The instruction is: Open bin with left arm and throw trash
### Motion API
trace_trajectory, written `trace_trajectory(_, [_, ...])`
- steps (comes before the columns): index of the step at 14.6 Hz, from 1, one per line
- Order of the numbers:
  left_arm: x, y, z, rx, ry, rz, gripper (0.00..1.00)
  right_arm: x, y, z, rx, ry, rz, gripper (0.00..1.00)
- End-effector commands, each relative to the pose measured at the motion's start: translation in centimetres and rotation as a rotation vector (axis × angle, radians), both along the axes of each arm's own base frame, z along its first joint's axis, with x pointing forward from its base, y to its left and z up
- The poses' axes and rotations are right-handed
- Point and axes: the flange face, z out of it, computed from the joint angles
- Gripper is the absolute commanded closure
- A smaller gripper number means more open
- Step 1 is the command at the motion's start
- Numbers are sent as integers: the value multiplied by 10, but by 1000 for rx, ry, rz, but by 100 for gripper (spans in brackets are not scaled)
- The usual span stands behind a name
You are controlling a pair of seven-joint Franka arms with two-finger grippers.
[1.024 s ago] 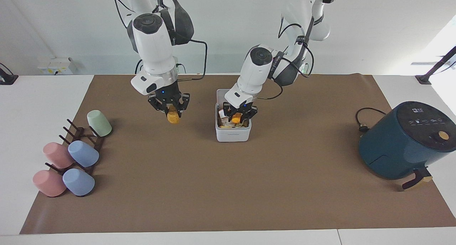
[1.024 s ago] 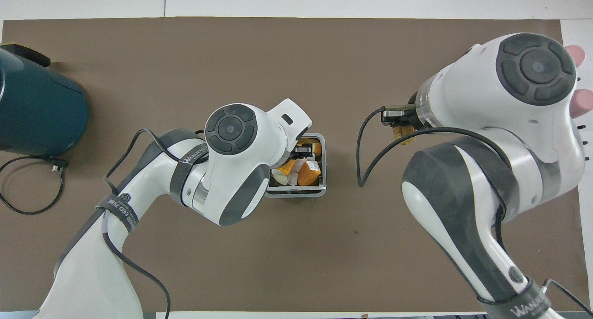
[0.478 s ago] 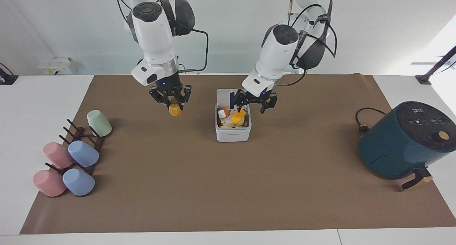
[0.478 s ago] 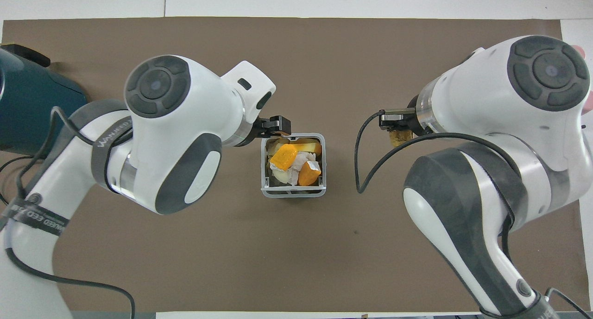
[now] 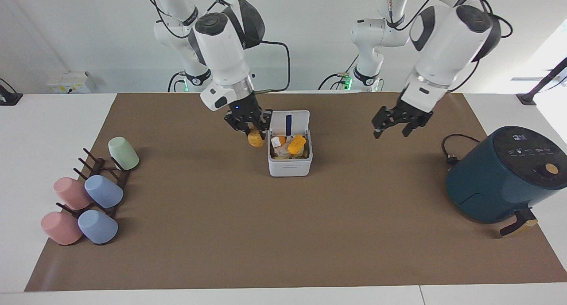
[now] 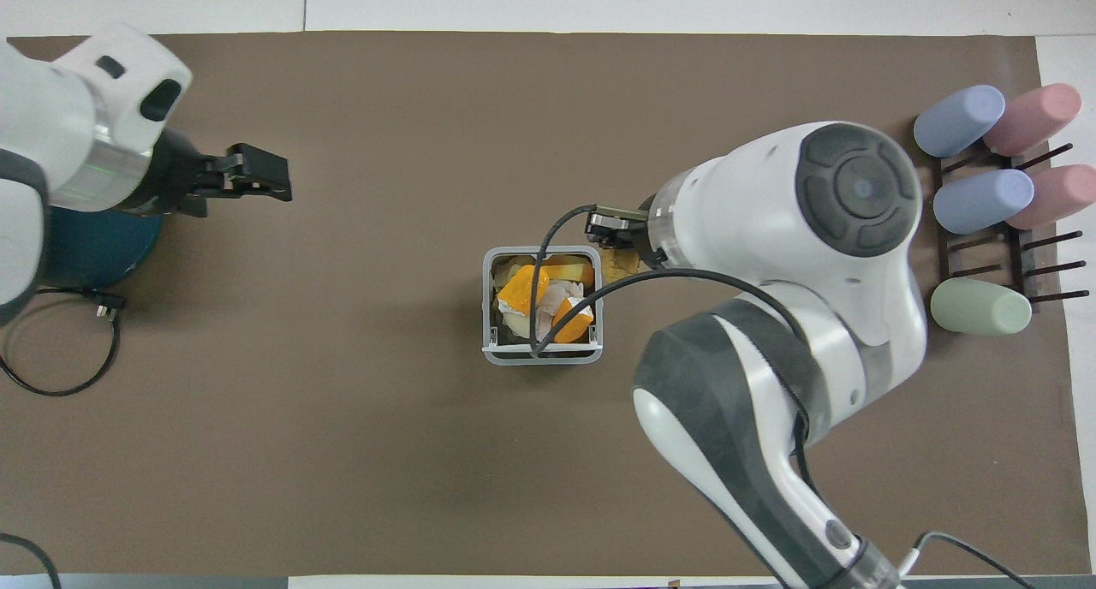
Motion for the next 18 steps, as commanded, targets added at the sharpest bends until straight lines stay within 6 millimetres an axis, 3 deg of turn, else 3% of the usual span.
trace_trajectory(1, [-18, 46, 15, 66, 42, -111, 0, -6, 43, -25, 55, 17, -67, 100])
trace_trajectory(2, [-25, 56, 20, 79, 61, -126, 0, -8, 56, -34, 55, 3, -75, 100])
trace_trajectory(5, [-36, 60, 25, 108, 88, -150, 0, -15, 88, -61, 44, -3, -69, 100])
trace_trajectory(8, [-38, 62, 25, 110, 107, -124, 0, -17, 96, -87, 0, -3, -46, 100])
trace_trajectory(12, [-44, 60, 35, 125, 154, -113, 0, -29, 91, -104, -45, 31, -34, 100])
trace_trajectory(14, [-47, 60, 50, 159, 153, -110, 0, -41, 87, -115, -72, 41, -26, 100])
trace_trajectory(18, [-45, 60, 56, 149, 114, -103, 0, -50, 83, -126, -91, 50, -20, 100])
